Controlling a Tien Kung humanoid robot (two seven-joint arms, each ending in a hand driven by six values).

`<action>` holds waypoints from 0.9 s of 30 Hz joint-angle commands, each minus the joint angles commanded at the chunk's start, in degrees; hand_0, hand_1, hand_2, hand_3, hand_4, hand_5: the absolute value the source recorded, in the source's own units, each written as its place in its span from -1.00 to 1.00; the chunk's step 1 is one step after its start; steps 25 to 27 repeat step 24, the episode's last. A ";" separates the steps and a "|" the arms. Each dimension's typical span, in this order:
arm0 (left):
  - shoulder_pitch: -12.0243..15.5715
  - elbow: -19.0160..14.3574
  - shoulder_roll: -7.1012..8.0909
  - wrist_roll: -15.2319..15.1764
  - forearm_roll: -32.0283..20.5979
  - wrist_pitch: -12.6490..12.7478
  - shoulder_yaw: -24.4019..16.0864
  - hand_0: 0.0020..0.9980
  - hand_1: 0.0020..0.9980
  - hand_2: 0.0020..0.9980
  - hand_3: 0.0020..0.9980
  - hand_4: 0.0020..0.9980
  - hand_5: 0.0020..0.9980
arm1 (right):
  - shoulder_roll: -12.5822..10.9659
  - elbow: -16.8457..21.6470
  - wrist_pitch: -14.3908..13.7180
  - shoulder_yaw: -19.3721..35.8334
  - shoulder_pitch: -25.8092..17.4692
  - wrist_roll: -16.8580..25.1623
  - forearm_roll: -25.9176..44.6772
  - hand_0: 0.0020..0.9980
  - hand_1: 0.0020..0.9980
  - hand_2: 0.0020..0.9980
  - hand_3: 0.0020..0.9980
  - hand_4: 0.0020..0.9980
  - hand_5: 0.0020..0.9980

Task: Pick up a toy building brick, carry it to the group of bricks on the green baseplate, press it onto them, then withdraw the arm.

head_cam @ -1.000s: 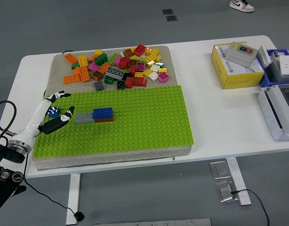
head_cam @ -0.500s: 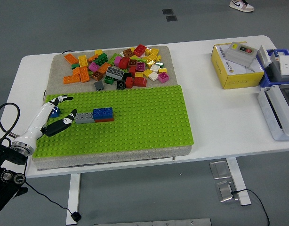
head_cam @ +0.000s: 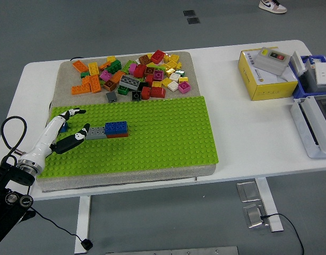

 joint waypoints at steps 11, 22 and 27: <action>-0.10 -0.05 0.59 -0.04 -0.05 -0.36 0.56 0.93 0.91 0.90 0.62 0.16 0.05 | 0.25 0.01 0.44 1.46 -0.08 -1.59 -0.83 0.24 0.17 0.34 0.31 -0.04 1.00; -0.20 0.09 1.59 -0.03 -0.68 -0.21 2.31 0.93 0.91 0.90 0.62 0.17 0.05 | 0.70 -0.19 2.74 6.73 -0.93 -3.55 -4.63 0.28 0.21 0.38 0.36 -0.01 1.00; -0.31 0.09 1.69 -0.06 -0.69 -0.20 2.44 0.93 0.91 0.90 0.62 0.17 0.05 | 0.79 -0.21 2.73 6.48 -0.93 -3.34 -4.18 0.28 0.21 0.38 0.36 -0.01 1.00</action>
